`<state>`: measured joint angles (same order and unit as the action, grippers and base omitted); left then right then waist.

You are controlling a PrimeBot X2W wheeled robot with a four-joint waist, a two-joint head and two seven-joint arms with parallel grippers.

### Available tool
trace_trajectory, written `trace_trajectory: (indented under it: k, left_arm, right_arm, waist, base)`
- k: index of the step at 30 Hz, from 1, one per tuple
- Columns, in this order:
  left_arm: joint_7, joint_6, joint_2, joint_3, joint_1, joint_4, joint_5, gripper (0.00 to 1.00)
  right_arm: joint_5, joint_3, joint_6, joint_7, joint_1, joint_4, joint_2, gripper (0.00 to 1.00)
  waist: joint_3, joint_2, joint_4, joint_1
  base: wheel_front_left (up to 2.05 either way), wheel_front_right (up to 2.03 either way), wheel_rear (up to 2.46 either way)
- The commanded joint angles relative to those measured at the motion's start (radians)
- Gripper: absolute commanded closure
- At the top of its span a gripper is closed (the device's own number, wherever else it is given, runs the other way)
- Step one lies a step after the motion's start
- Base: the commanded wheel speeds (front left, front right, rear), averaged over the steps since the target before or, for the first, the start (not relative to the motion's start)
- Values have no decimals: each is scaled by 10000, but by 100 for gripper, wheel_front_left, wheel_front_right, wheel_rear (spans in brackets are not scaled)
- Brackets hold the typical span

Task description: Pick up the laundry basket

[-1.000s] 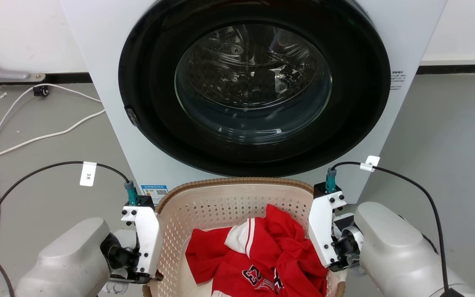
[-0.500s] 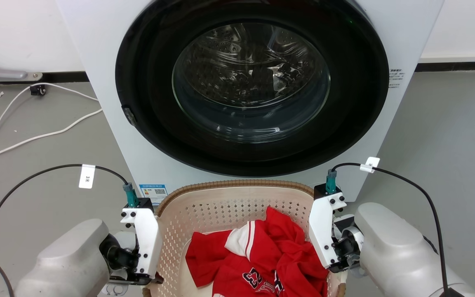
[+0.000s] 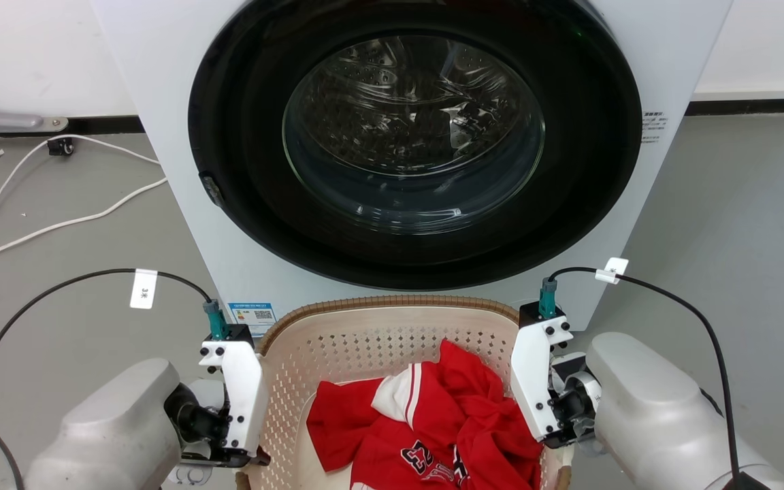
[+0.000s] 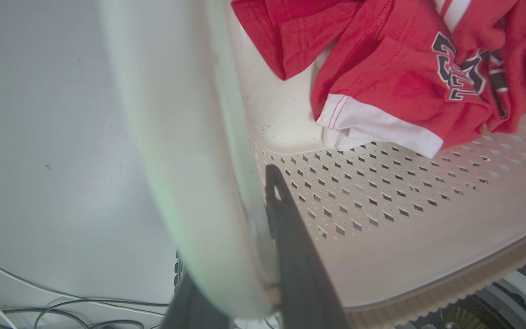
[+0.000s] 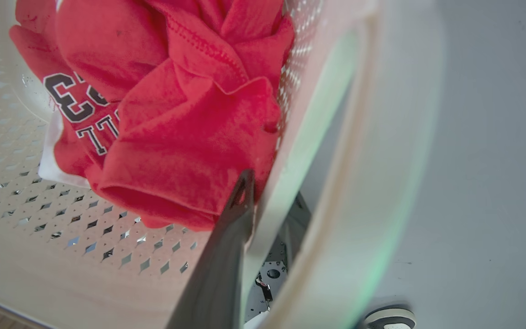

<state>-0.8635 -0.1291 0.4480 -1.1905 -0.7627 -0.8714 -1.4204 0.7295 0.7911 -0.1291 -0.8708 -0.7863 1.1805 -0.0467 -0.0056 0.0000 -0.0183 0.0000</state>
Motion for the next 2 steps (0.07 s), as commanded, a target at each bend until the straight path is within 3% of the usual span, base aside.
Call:
trace_trajectory:
  k: [1, 2]
  left_arm:
    - [53, -23, 15, 43, -139, -33, -45, 100]
    - [76, -23, 0, 77, -148, -55, -55, 100]
  right_arm:
    - [-6, 63, -28, 25, -150, 21, -65, 100]
    - [14, 68, -28, 40, -167, 36, -65, 100]
  waist:
    - [3, 0, 0, 0]
    - [10, 0, -1, 0]
  base:
    - [0, 0, 0]
    - [0, 0, 0]
